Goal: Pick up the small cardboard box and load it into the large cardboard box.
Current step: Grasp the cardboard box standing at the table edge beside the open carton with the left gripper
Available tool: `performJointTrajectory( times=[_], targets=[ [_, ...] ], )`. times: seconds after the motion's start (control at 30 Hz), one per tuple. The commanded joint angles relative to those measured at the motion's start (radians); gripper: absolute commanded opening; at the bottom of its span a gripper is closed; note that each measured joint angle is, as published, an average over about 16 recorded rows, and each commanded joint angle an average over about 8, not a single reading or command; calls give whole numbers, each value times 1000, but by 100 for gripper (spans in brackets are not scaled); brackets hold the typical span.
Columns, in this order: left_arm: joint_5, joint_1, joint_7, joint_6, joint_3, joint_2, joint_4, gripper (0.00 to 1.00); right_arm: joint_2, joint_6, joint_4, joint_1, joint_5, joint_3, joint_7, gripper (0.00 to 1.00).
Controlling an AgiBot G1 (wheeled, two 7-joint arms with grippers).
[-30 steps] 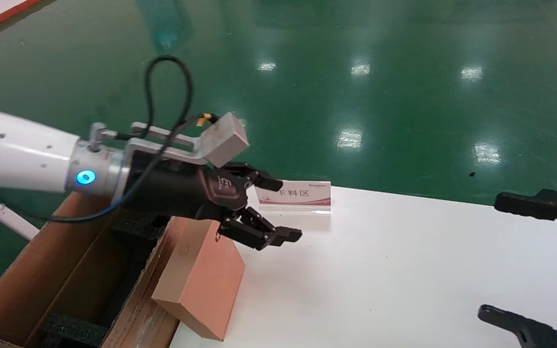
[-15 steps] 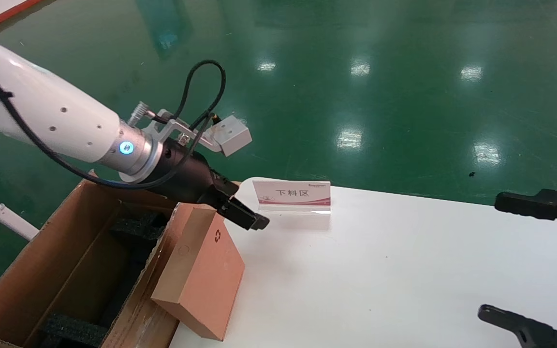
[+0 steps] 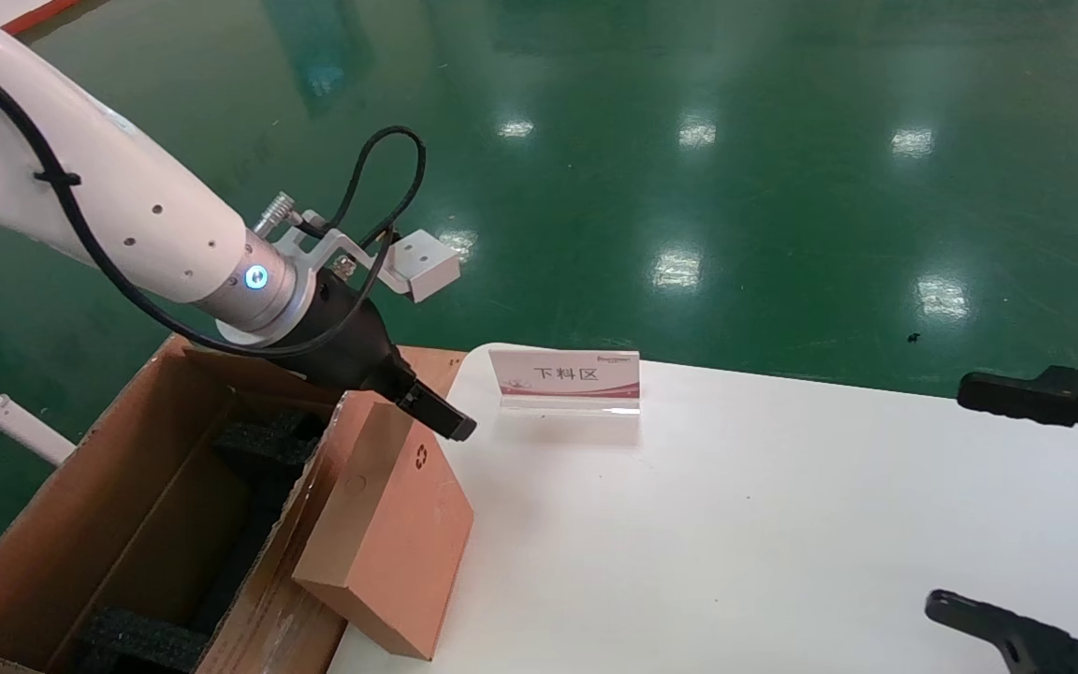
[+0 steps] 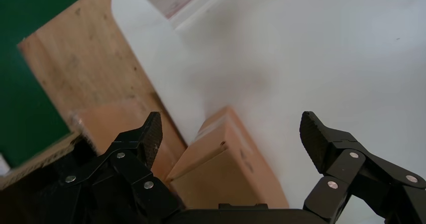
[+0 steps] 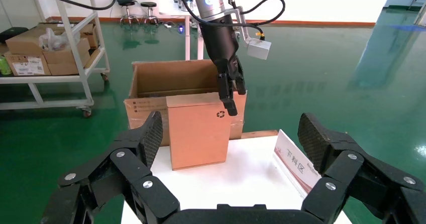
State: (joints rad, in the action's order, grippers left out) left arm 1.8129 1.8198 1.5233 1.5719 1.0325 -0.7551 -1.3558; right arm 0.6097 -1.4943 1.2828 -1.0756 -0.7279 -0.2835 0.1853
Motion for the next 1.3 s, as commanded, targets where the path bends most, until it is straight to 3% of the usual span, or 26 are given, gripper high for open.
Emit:
performJointTrajectory(
  times=[0.03,0.77,1.07,1.3],
  targets=[
    [2,19,20,1,33,-1,0,100,0,0,0,0,0,0,0,100],
    [-143,182,145,-8,389,-6,1,100,-1,1,0,0,1,-2,-1,100],
    [-170,209,166,-21,467,-12,1,100,-1,1,0,0,2,-2,-1,100],
    [-184,213,174,-27,480,-10,3,100,-1,1,0,0,2,-2,-1,100]
  ],
)
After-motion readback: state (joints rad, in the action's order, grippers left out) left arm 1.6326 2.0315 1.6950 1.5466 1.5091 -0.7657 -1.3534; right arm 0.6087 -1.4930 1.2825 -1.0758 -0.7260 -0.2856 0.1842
